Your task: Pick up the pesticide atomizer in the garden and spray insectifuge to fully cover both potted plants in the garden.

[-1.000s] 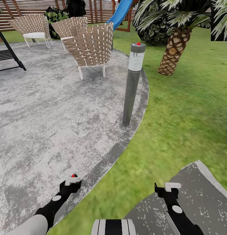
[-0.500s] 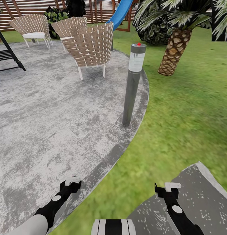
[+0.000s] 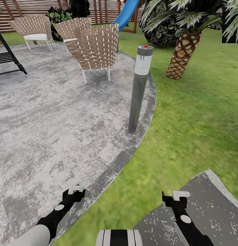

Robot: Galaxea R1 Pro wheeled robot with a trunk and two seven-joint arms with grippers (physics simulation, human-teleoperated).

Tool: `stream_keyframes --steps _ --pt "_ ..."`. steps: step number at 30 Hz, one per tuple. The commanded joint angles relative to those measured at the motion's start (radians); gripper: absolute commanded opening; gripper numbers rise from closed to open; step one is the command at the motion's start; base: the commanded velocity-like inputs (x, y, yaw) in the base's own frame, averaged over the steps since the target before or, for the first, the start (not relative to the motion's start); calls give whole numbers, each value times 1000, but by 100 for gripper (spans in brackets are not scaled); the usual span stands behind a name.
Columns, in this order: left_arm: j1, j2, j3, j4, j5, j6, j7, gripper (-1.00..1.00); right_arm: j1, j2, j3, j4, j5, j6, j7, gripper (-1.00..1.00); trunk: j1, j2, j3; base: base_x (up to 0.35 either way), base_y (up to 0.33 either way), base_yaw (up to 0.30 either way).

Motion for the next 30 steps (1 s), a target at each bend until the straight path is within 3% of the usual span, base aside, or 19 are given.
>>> stream_keyframes --steps 1,5,30 --pt "-1 0 -1 1 0 -3 -2 100 0 0 0 1 1 -3 -3 100 0 0 -1 0 0 0" --pt "-1 0 -1 1 0 -3 -2 100 0 0 0 1 1 -3 -3 100 1 -1 -17 0 0 0" --pt "1 2 -1 1 0 -3 -2 100 0 0 0 1 1 -3 -3 100 1 -1 -18 7 0 0"
